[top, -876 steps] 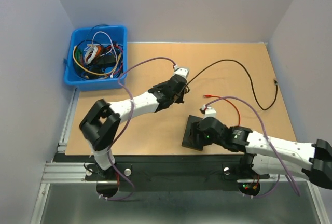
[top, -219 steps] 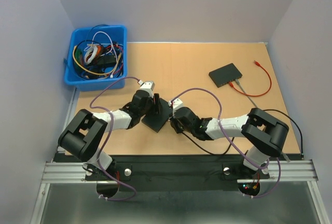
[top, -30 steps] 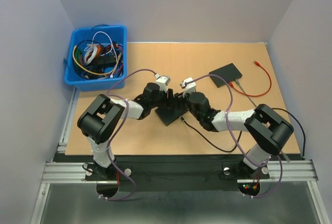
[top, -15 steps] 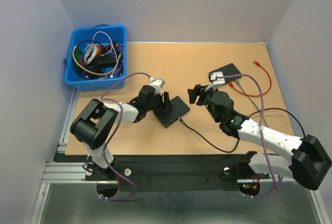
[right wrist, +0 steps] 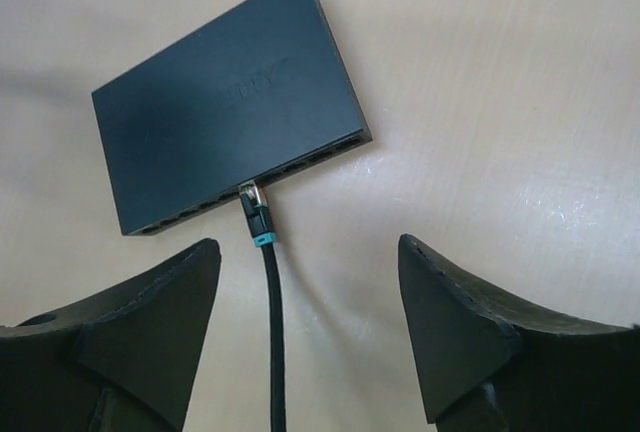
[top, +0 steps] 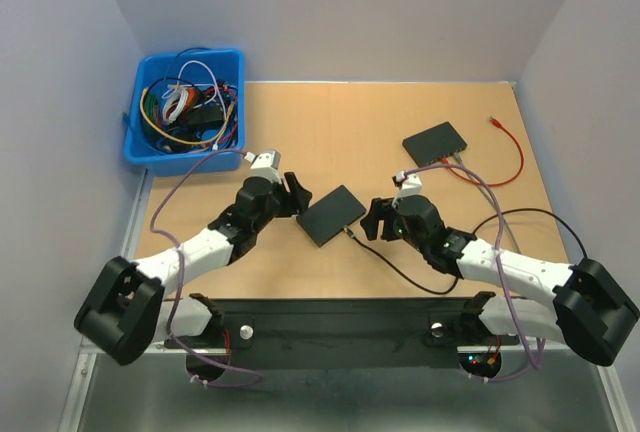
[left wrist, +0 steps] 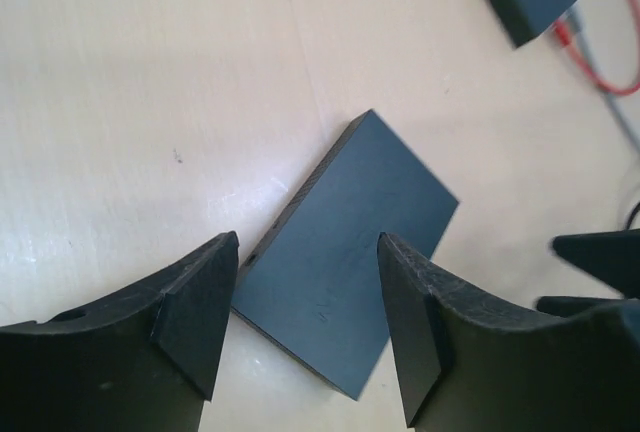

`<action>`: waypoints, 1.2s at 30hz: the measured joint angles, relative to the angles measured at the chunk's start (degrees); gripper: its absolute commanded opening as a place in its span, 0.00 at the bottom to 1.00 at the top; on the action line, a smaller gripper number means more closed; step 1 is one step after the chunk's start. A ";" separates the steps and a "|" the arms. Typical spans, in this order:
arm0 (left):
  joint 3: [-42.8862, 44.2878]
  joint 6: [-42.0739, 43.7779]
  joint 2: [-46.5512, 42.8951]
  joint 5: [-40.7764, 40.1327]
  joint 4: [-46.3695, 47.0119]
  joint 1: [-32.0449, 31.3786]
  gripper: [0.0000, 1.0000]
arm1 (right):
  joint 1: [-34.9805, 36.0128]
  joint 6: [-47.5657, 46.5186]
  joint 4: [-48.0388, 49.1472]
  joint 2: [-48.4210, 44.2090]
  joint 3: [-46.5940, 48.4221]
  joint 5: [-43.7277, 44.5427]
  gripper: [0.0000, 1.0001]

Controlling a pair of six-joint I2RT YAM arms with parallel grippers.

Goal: Insert the plug into the switch port

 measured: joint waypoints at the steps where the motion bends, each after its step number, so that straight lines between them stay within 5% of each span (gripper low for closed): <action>1: -0.74 -1.29 -2.40 -0.74 -0.15 -0.07 0.66 | -0.02 0.15 -0.04 0.22 0.00 -0.33 0.77; 12: -15.65 -17.27 -13.27 -4.79 -5.38 -7.30 0.57 | -0.02 2.80 -5.86 -10.25 0.00 -1.03 0.81; 22: -18.51 -21.84 -10.27 -5.57 -1.79 -8.74 0.56 | -0.02 4.13 -13.14 -22.80 -0.20 0.98 0.82; 30: -7.69 -22.03 9.14 -5.11 7.85 -8.76 0.56 | -0.02 4.52 -18.82 -28.52 -0.66 2.75 0.85; 36: 14.80 -20.98 29.29 -1.73 7.37 -8.63 0.56 | -0.02 4.50 -22.10 -29.88 -0.44 4.00 0.85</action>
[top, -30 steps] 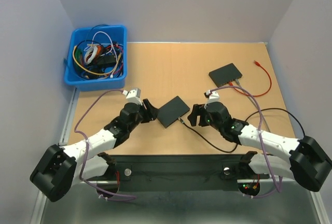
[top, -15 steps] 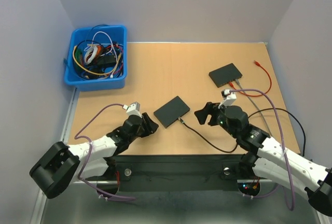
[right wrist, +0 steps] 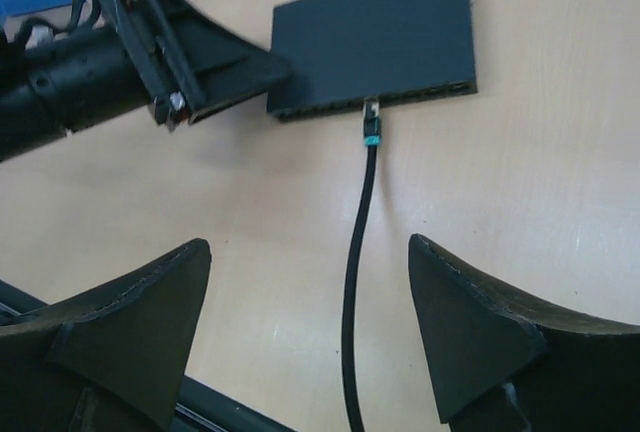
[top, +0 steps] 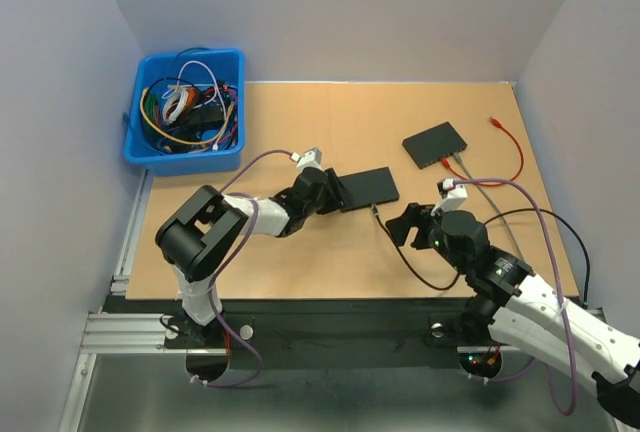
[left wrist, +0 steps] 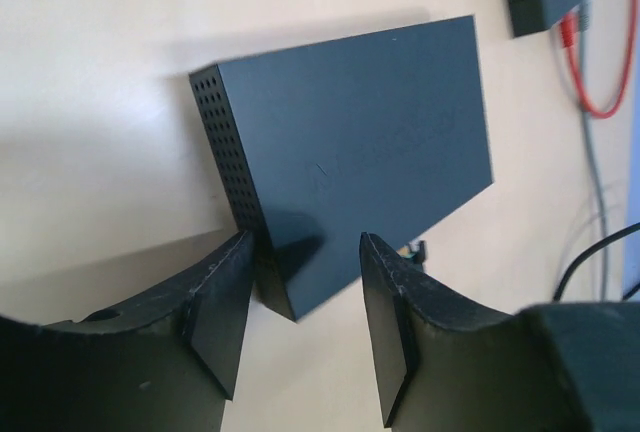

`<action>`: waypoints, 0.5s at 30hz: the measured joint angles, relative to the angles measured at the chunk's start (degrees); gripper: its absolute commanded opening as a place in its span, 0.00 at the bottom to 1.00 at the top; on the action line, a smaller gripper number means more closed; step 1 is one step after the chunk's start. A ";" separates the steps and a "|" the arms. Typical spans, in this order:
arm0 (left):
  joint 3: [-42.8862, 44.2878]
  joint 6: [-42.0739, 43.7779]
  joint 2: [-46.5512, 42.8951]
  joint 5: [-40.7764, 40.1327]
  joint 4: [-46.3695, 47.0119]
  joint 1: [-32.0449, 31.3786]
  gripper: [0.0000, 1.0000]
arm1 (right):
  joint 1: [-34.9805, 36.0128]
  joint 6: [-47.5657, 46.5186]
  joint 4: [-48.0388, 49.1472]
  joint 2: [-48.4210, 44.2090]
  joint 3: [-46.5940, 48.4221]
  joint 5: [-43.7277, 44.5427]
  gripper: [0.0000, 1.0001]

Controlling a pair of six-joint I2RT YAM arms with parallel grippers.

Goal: Insert the plug into the switch port

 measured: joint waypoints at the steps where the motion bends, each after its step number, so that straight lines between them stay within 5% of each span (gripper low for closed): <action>1: 2.05 0.00 1.40 0.39 -0.13 0.00 0.56 | 0.00 -0.02 -0.79 -0.04 0.11 0.07 0.85; 7: 3.80 0.39 -0.04 0.76 -1.18 0.00 0.57 | 0.00 0.22 -3.32 -1.57 0.17 0.04 0.85; 15: -3.58 5.49 -17.11 -3.69 -8.20 0.37 0.61 | 0.00 -0.46 -4.46 0.33 2.25 0.00 0.86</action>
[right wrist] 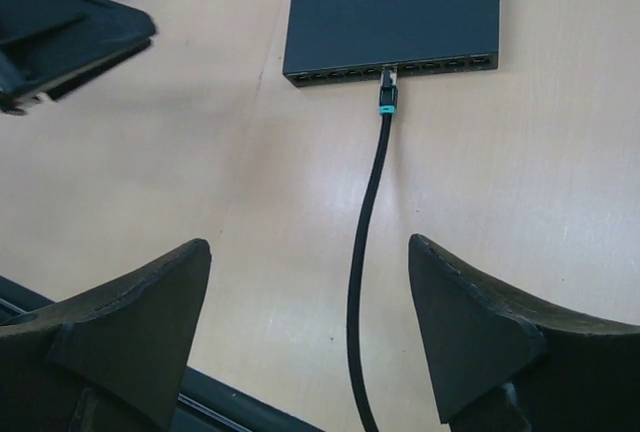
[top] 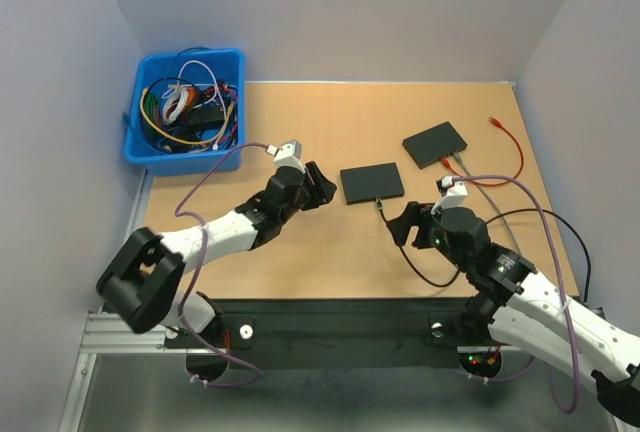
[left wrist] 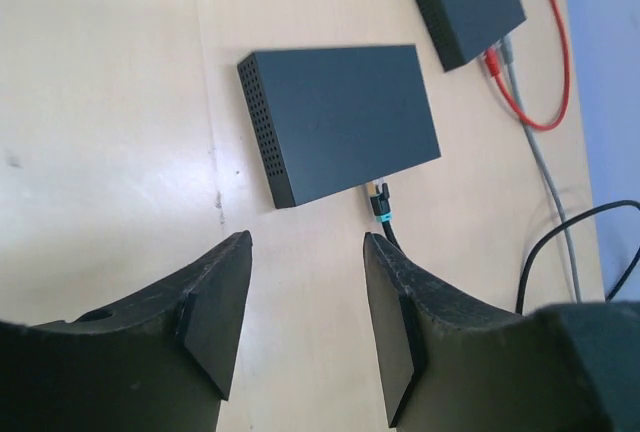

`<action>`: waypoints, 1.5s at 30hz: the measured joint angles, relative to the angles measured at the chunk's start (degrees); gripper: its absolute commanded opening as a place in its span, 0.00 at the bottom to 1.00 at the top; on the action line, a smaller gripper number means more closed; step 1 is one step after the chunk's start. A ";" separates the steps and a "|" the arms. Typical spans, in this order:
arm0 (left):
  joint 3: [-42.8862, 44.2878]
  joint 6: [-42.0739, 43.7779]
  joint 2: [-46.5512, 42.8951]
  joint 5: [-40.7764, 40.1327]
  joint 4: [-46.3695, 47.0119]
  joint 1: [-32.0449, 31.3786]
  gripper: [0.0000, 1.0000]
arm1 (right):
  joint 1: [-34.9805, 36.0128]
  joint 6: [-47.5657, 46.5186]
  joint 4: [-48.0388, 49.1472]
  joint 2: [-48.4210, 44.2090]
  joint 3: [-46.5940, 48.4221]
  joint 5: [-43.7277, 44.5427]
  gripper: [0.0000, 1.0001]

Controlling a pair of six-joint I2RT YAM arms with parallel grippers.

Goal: Insert the plug into the switch port

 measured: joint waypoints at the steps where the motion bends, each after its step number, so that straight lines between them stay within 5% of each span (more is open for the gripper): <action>1: -0.87 1.16 -4.70 -1.33 -1.90 0.00 0.62 | 0.00 0.00 -0.11 0.55 0.61 -0.02 0.87; 9: -1.62 9.35 -23.43 -5.40 -13.40 0.17 0.66 | 0.02 1.95 -6.71 0.87 7.04 5.73 0.94; 19: 0.90 14.38 -29.75 -5.88 -30.18 0.11 0.68 | 0.02 8.44 -25.24 6.43 22.86 21.94 1.00; 25: 7.48 19.52 -31.63 -4.46 -37.53 -0.02 0.68 | 0.02 13.25 -34.07 -0.07 25.24 28.30 1.00; 38: 6.88 24.24 -44.19 -6.01 -40.68 -0.02 0.78 | 0.02 15.04 -36.76 -15.74 25.22 29.57 1.00; 45: 6.21 24.39 -45.75 -6.67 -40.72 -0.02 0.78 | 0.02 15.04 -36.76 -14.64 25.07 29.57 1.00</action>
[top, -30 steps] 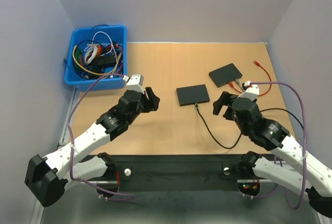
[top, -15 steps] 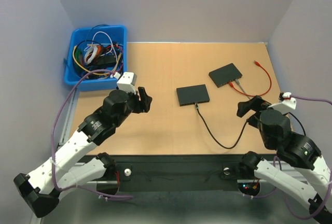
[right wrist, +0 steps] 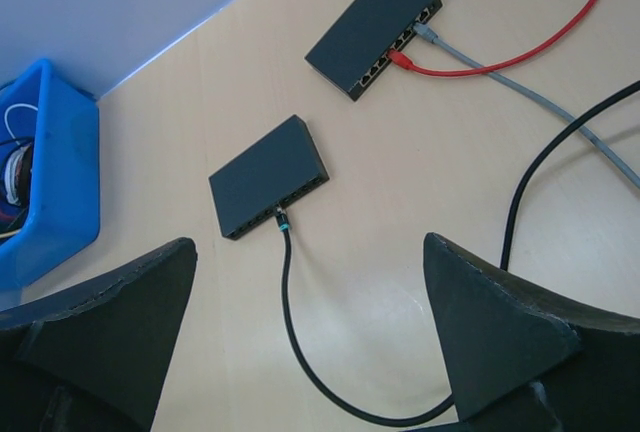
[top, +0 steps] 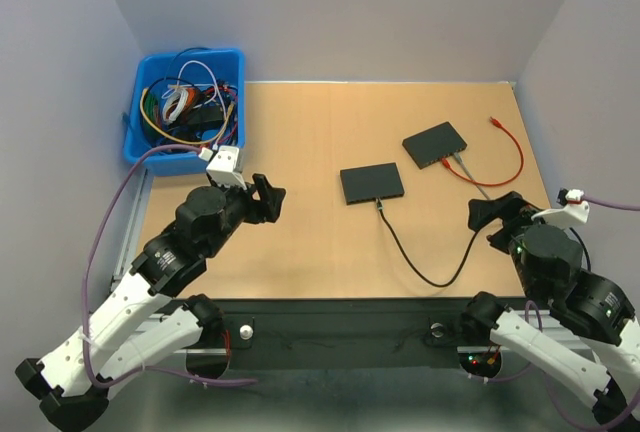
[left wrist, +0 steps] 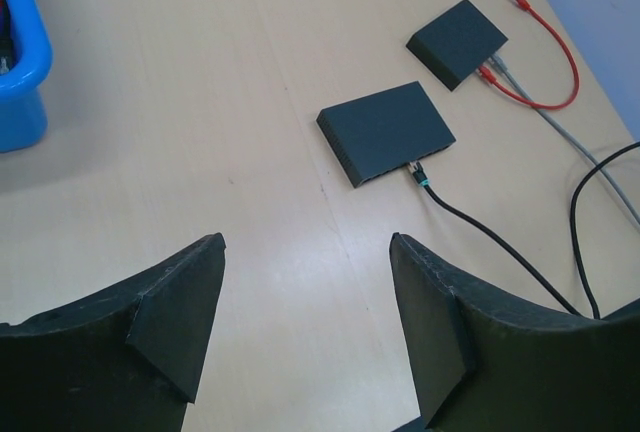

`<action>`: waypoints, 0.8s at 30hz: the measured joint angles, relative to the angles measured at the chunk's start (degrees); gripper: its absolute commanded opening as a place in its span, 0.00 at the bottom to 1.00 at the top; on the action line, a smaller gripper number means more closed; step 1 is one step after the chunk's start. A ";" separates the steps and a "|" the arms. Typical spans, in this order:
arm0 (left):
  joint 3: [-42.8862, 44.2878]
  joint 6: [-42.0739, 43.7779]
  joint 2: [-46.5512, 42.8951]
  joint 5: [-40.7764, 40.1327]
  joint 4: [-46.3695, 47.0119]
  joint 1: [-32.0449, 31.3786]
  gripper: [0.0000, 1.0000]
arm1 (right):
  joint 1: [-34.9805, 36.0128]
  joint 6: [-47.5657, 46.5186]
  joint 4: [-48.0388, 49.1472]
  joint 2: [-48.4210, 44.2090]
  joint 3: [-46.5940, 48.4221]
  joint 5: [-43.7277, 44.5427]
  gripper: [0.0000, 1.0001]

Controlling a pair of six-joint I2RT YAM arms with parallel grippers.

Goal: Insert the plug into the switch port

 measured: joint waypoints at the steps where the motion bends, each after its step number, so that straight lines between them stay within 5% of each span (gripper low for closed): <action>1: 0.00 -0.02 0.00 -0.13 -0.02 0.00 0.78 | 0.00 0.00 0.00 0.35 -0.04 -0.02 1.00; 24: -0.09 -1.20 1.03 -2.69 -1.16 0.00 0.80 | 0.00 -0.04 0.00 1.51 -0.09 -0.42 1.00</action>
